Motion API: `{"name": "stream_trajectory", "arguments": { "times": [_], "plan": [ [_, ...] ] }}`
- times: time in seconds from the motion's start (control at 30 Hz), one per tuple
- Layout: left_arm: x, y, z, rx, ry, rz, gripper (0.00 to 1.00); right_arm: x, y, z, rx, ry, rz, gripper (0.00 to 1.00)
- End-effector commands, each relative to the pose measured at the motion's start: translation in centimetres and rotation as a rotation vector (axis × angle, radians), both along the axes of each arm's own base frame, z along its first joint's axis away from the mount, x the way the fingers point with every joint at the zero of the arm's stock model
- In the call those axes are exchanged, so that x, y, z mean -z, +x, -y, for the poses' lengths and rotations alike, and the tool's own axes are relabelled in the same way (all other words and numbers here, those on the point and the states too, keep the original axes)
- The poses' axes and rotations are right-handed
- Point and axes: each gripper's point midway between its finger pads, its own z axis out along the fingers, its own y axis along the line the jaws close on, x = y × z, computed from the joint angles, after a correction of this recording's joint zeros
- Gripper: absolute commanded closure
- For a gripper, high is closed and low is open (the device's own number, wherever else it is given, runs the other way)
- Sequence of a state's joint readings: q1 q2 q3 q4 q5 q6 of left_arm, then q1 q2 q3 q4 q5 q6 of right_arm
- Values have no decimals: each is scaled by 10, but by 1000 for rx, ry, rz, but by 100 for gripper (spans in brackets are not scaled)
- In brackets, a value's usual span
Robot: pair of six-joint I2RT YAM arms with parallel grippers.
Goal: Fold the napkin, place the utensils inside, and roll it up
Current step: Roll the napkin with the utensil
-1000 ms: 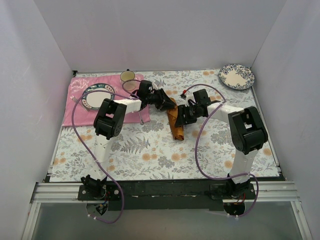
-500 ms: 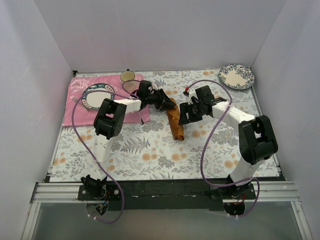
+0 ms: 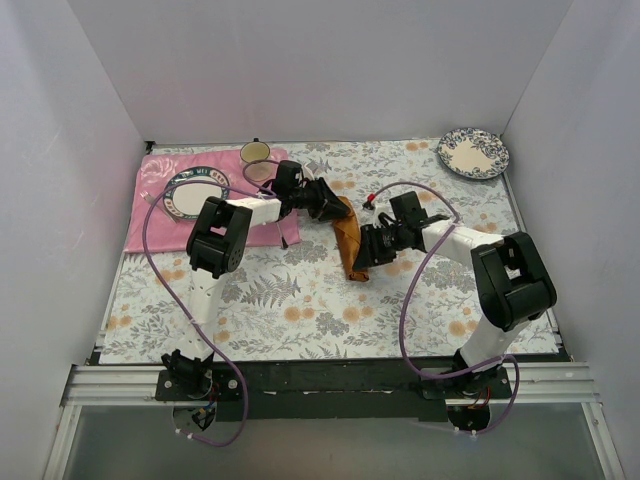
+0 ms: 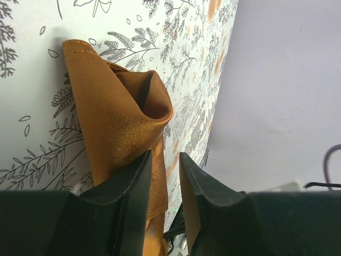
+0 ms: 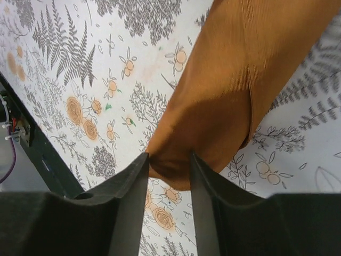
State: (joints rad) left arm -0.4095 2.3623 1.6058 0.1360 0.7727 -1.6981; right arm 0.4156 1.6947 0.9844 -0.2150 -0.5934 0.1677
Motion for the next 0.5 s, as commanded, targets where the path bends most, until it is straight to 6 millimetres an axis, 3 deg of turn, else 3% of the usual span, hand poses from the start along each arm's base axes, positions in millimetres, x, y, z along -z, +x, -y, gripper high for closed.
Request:
{"name": "stream_trajectory", "arguments": {
  "times": [0.0,0.07,0.23,0.37,0.47],
  "plan": [
    [-4,8,-6,-7,7,23,73,6,-11,-5,-16,49,-20,59],
    [-5,8,-5,-6,5,25,73,4,-9,-3,-17,39,-6,61],
    [-5,8,-6,-7,5,25,73,-26,5,-11,-27,45,55,61],
    [-6,8,-5,-5,3,25,73,-45,2,-27,-57,80,75,61],
    [-6,9,-5,-6,0,27,73,-44,-5,-37,-81,112,62,61]
  ]
}}
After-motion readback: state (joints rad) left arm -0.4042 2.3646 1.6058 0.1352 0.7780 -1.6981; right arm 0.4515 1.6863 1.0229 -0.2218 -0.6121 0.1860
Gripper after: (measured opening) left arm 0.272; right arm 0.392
